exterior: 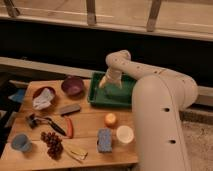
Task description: Place fork in tray
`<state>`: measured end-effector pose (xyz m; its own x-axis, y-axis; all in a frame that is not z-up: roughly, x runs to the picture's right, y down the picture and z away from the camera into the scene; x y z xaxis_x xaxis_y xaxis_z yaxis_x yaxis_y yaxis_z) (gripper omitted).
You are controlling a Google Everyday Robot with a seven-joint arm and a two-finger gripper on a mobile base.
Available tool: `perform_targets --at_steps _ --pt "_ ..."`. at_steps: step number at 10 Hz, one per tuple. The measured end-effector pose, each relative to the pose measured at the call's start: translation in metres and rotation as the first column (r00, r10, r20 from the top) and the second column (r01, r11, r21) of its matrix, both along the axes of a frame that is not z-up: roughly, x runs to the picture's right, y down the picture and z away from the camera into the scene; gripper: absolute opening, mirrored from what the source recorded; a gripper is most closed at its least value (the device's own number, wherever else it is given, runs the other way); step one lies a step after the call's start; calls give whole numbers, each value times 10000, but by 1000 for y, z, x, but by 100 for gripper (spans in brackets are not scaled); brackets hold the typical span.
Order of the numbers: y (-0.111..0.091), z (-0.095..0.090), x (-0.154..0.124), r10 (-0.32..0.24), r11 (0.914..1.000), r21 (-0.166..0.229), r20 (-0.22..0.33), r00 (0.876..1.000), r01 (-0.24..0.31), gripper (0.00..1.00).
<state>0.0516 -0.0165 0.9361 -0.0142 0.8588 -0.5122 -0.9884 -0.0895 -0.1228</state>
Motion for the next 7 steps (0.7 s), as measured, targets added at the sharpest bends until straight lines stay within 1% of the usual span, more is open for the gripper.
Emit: perform_targets --at_steps 5,7 --pt "0 0 -2 -1 10000 -2 33 10000 1 80" --pt "5 7 -3 147 9999 10 284 9995 -148 80"
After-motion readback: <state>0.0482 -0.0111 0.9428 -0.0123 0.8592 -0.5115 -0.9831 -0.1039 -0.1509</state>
